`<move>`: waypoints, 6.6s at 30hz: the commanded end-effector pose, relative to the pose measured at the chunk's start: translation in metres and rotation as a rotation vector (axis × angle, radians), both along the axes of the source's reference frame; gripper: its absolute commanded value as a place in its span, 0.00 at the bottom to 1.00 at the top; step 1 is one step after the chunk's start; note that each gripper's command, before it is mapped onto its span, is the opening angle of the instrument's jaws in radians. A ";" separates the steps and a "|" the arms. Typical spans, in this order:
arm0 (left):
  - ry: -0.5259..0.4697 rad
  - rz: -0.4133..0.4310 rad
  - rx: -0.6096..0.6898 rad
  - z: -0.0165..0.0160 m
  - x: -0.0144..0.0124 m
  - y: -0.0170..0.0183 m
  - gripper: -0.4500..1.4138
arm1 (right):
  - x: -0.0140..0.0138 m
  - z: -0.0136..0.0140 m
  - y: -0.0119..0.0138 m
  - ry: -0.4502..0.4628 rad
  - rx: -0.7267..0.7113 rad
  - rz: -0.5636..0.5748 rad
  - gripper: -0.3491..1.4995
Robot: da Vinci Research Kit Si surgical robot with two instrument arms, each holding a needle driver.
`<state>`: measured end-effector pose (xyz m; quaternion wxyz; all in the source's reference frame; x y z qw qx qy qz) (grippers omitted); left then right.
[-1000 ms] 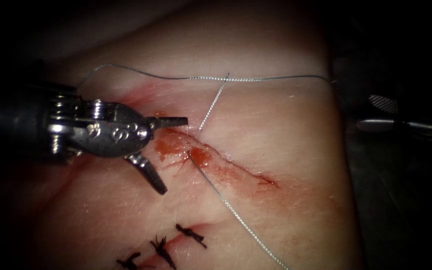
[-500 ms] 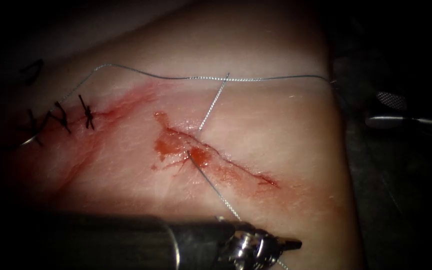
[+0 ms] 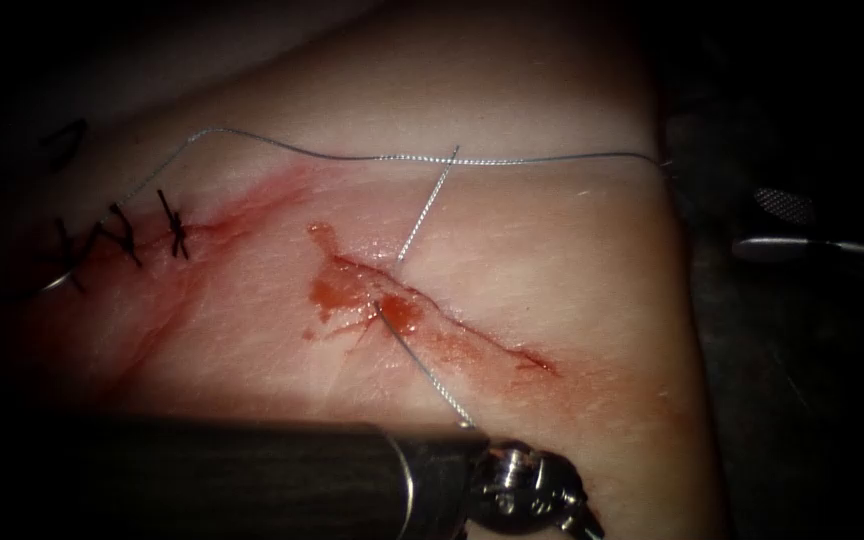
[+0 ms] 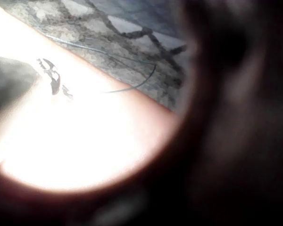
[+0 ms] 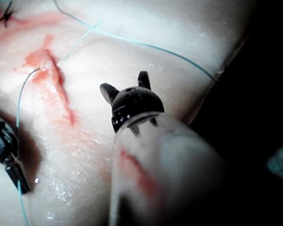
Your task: Wound Closure
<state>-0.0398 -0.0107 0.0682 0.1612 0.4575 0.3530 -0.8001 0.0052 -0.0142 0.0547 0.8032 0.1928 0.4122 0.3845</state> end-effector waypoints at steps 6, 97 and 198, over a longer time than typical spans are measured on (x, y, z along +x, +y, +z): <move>0.076 -0.116 0.095 0.0000 0.0006 0.0011 0.00 | 0.0006 0.0003 -0.0002 0.002 0.009 0.005 0.77; 0.310 -0.905 0.504 -0.0023 0.0277 0.0256 0.99 | 0.0086 0.0007 -0.0034 -0.061 -0.053 -0.200 0.00; 1.101 0.123 0.114 -0.0021 0.0085 0.0301 0.00 | 0.0099 0.0004 -0.0055 -0.055 -0.052 -0.299 0.00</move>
